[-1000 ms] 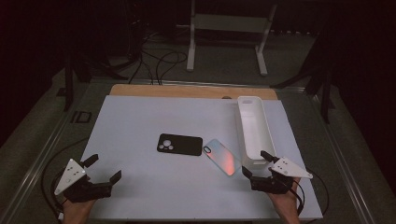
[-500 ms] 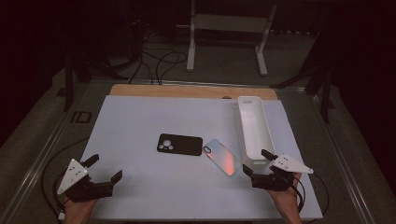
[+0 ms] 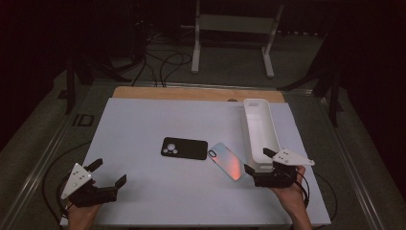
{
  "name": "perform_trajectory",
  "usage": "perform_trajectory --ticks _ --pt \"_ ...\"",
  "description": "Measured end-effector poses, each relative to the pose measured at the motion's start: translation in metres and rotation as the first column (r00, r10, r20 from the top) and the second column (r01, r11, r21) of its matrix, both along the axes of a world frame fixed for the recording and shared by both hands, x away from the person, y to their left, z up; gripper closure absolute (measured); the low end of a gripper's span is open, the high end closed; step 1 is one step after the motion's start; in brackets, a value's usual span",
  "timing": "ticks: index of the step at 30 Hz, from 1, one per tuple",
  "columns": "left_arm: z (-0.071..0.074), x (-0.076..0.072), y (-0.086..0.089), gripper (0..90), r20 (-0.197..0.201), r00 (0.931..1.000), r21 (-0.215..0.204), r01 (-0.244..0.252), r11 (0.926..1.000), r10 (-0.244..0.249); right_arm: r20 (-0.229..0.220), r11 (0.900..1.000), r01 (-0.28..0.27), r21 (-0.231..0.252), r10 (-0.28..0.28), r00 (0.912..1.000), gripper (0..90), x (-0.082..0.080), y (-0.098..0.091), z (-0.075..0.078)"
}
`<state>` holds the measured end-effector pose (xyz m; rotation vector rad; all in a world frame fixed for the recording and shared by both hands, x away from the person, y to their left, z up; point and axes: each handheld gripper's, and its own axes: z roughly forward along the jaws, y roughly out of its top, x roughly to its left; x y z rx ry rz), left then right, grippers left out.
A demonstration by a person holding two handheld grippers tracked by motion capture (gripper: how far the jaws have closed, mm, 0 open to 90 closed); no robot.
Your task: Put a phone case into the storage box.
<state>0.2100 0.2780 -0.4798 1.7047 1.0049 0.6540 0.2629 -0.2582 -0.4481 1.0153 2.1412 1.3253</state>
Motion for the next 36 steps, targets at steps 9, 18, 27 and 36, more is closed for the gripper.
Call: perform_trajectory --ticks 9,18,27,36 --pt "-0.001 0.0 0.002 0.0 0.0 1.0 -0.015 -0.008 0.9999 0.008 -0.041 0.996 -0.053 -0.073 0.05 0.9979 7.4 0.016 0.022 0.007" --pt "-0.001 0.0 0.001 0.0 0.0 1.0 -0.01 -0.002 0.9999 0.002 -0.106 0.9829 -0.113 -0.146 0.098 0.9895 7.4 0.035 0.047 0.008" --pt "-0.001 0.0 0.001 0.0 -0.001 1.0 -0.012 0.0 0.9999 0.0 -0.191 0.9677 -0.139 -0.21 0.099 0.9766 7.5 0.052 0.063 0.0" --pt "-0.002 0.0 0.001 0.0 -0.002 1.0 -0.012 0.003 0.9999 -0.003 -0.233 0.9596 -0.15 -0.238 0.093 0.9681 7.5 0.06 0.071 -0.004"
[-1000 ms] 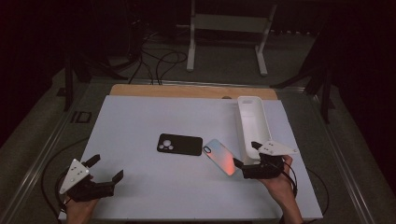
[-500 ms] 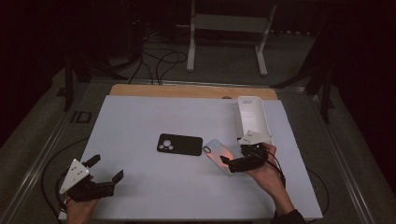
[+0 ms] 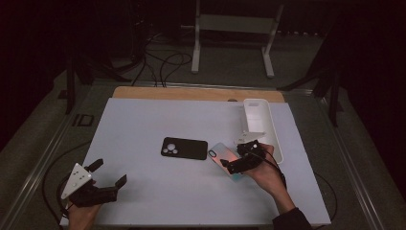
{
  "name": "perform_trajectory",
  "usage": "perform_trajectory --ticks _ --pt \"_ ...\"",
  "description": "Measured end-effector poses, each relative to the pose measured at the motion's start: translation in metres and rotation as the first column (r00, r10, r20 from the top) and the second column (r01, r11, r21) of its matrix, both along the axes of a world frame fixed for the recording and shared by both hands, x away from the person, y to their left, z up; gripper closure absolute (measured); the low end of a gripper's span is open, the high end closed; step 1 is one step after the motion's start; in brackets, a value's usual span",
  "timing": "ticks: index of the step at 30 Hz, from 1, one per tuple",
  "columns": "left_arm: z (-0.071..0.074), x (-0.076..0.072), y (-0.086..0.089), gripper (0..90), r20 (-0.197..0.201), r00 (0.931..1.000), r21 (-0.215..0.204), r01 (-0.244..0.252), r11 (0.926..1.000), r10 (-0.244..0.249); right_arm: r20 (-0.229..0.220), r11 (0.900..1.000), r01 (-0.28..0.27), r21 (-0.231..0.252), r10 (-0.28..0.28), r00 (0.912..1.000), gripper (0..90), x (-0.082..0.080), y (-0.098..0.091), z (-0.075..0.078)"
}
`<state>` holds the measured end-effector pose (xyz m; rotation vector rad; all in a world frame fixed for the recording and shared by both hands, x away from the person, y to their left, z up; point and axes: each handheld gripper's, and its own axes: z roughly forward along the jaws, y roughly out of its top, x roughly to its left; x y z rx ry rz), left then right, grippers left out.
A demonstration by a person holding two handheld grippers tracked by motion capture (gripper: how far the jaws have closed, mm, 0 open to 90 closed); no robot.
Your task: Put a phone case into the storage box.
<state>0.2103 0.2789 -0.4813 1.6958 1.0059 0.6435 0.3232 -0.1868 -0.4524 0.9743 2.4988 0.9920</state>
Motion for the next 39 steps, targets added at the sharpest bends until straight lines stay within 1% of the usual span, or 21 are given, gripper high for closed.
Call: perform_trajectory --ticks 6,7,8,9,11,14,16,19,20,21,23,26,28,32,33,34,35,38,39 --pt "0.0 0.0 0.0 0.0 0.0 1.0 0.001 0.001 1.0 -0.001 -0.037 0.9989 0.002 -0.047 -0.004 0.9993 7.5 0.005 0.007 -0.007" --pt "0.0 0.0 0.0 0.0 0.0 1.0 0.001 0.001 1.0 -0.001 -0.037 0.9989 0.002 -0.047 -0.004 0.9993 7.5 0.005 0.007 -0.007" --pt "0.0 0.0 0.0 0.0 -0.001 1.0 0.001 0.002 1.0 -0.002 -0.036 0.9981 0.001 -0.061 -0.003 0.9993 7.6 0.005 0.008 -0.007" --pt "0.0 0.0 0.0 0.0 -0.001 1.0 0.001 0.002 1.0 -0.002 -0.041 0.9978 0.003 -0.066 -0.006 0.9991 7.6 0.005 0.008 -0.007" --pt "0.0 0.0 0.0 0.0 -0.002 1.0 0.002 0.003 1.0 -0.003 -0.05 0.9978 0.004 -0.067 -0.007 0.9987 7.6 0.006 0.009 -0.006" --pt "0.0 0.0 -0.001 0.0 -0.002 1.0 0.003 0.003 1.0 -0.003 -0.049 0.9977 0.004 -0.068 -0.007 0.9988 7.6 0.006 0.009 -0.006" --pt "0.0 0.0 -0.001 0.0 -0.002 1.0 0.003 0.003 1.0 -0.003 -0.054 0.9981 -0.007 -0.061 0.004 0.9985 7.6 0.004 0.012 -0.004" --pt "0.0 0.0 -0.001 0.0 -0.002 1.0 0.003 0.004 1.0 -0.004 -0.05 0.9975 -0.02 -0.068 0.017 0.9986 7.6 0.002 0.018 -0.002" --pt "0.0 0.0 -0.001 0.0 -0.002 1.0 0.003 0.004 1.0 -0.004 -0.053 0.9972 -0.03 -0.068 0.026 0.9983 7.6 0.002 0.024 0.0" --pt "0.0 0.0 -0.001 0.0 -0.002 1.0 0.003 0.004 1.0 -0.004 -0.053 0.9972 -0.03 -0.068 0.026 0.9983 7.6 0.002 0.024 0.0" --pt "0.0 0.0 -0.001 0.0 -0.001 1.0 0.005 0.004 1.0 -0.004 -0.059 0.9954 -0.041 -0.086 0.036 0.9976 7.5 0.006 0.032 0.001" --pt "0.0 0.0 -0.001 0.0 -0.002 1.0 0.004 0.004 1.0 -0.003 -0.066 0.9942 -0.049 -0.095 0.043 0.9969 7.6 0.01 0.037 0.001" --pt "0.0 0.0 0.0 0.0 -0.002 1.0 0.003 0.003 1.0 -0.003 -0.083 0.9931 -0.046 -0.108 0.037 0.9958 7.6 0.016 0.043 0.0" --pt "0.0 0.0 0.0 0.0 -0.002 1.0 0.003 0.004 1.0 -0.004 -0.095 0.9926 -0.049 -0.111 0.038 0.9947 7.6 0.021 0.046 -0.001" --pt "0.0 0.0 0.0 0.0 -0.003 1.0 0.005 0.006 1.0 -0.006 -0.114 0.9904 -0.053 -0.128 0.038 0.9928 7.5 0.026 0.05 -0.003" --pt "0.0 0.0 0.0 0.0 -0.003 1.0 0.006 0.007 1.0 -0.007 -0.114 0.9904 -0.053 -0.128 0.038 0.9928 7.5 0.026 0.05 -0.003" --pt "0.0 0.0 0.0 0.0 -0.003 1.0 0.006 0.007 1.0 -0.007 -0.127 0.9894 -0.056 -0.134 0.038 0.9911 7.5 0.03 0.053 -0.004" --pt "0.0 0.0 0.0 0.0 -0.003 1.0 0.006 0.007 1.0 -0.007 -0.135 0.9879 -0.057 -0.144 0.037 0.9901 7.6 0.032 0.055 -0.005" --pt "0.0 0.0 0.0 0.0 -0.003 1.0 0.006 0.007 1.0 -0.007 -0.14 0.9872 -0.054 -0.15 0.033 0.9896 7.6 0.036 0.058 -0.006"
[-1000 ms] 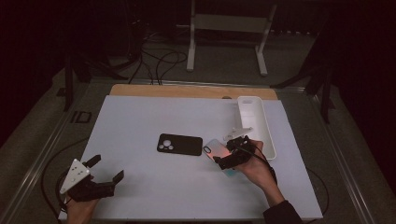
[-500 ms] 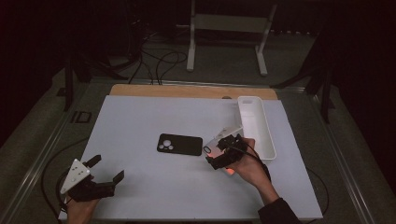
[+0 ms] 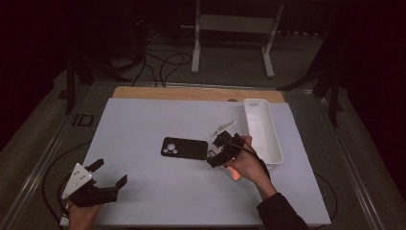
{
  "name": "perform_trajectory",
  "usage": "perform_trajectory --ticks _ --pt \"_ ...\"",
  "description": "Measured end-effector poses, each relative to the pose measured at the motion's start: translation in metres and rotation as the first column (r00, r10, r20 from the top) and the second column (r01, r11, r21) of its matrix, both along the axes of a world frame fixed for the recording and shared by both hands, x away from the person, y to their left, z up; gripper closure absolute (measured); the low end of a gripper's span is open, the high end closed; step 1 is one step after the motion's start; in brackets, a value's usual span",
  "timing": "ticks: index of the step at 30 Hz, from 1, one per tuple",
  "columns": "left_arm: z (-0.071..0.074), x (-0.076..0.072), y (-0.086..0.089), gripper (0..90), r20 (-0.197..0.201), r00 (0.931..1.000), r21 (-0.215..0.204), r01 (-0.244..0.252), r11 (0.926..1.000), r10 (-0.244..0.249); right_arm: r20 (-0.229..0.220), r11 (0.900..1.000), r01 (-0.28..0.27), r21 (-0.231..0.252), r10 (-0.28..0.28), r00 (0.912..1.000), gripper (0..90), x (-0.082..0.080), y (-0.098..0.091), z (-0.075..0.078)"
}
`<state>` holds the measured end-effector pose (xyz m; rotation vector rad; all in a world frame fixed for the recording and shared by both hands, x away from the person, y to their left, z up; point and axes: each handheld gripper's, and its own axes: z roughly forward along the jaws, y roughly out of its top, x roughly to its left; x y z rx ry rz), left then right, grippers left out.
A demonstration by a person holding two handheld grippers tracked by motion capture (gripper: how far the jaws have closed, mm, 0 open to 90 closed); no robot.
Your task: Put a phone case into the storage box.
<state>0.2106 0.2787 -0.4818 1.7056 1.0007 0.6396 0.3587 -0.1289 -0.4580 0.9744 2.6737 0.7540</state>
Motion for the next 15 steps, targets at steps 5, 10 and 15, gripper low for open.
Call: perform_trajectory --ticks 5,10,15 --pt "0.0 0.0 0.0 0.0 0.0 1.0 0.0 0.001 1.0 -0.001 -0.02 0.9996 0.005 -0.029 -0.005 0.9998 7.5 0.008 0.005 -0.004" --pt "0.0 0.0 0.0 0.0 0.001 1.0 0.001 0.002 1.0 -0.002 -0.048 0.9986 0.009 -0.051 -0.011 0.9988 7.6 0.013 0.008 -0.012" --pt "0.0 0.0 -0.001 0.0 -0.002 1.0 0.002 0.002 1.0 -0.002 -0.077 0.9977 0.029 -0.06 -0.034 0.9964 7.6 0.02 0.01 -0.018"
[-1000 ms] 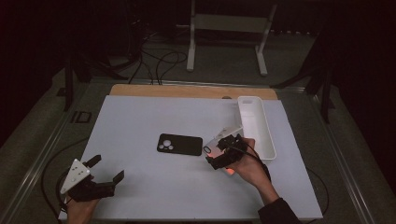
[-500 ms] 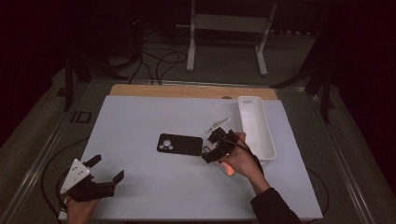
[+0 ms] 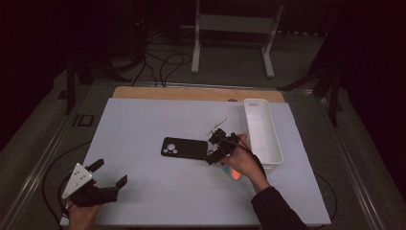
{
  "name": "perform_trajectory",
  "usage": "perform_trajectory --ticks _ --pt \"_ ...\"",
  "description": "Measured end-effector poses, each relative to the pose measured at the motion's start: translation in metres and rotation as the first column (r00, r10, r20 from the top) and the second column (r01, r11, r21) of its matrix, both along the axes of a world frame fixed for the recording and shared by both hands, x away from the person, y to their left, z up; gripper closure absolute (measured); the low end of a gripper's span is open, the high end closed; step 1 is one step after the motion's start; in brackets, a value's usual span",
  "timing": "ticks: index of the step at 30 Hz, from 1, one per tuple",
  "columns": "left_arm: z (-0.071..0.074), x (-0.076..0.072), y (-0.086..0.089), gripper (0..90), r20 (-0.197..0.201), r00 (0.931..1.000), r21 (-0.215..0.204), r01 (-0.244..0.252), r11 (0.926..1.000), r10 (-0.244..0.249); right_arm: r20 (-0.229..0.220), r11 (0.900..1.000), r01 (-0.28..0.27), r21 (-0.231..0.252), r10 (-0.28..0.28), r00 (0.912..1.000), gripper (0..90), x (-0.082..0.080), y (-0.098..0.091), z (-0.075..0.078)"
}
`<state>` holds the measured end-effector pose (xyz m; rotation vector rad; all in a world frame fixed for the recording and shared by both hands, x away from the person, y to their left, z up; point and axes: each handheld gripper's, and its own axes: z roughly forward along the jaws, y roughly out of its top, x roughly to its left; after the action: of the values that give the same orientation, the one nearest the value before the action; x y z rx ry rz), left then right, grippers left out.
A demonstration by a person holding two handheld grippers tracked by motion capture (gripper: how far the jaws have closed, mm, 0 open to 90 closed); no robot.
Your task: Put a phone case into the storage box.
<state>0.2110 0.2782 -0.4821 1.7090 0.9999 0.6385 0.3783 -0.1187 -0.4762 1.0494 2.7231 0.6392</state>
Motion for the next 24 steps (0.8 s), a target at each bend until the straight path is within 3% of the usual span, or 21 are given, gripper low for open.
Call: perform_trajectory --ticks 9,24 --pt "0.0 0.0 0.0 0.0 0.0 1.0 0.0 0.001 1.0 -0.001 -0.05 0.9962 0.071 -0.05 -0.073 0.9961 7.5 0.009 -0.002 -0.014" --pt "0.0 0.0 0.0 0.0 0.0 1.0 0.001 0.002 1.0 -0.002 -0.056 0.9855 0.133 -0.106 -0.139 0.9887 7.5 0.014 -0.003 -0.023"
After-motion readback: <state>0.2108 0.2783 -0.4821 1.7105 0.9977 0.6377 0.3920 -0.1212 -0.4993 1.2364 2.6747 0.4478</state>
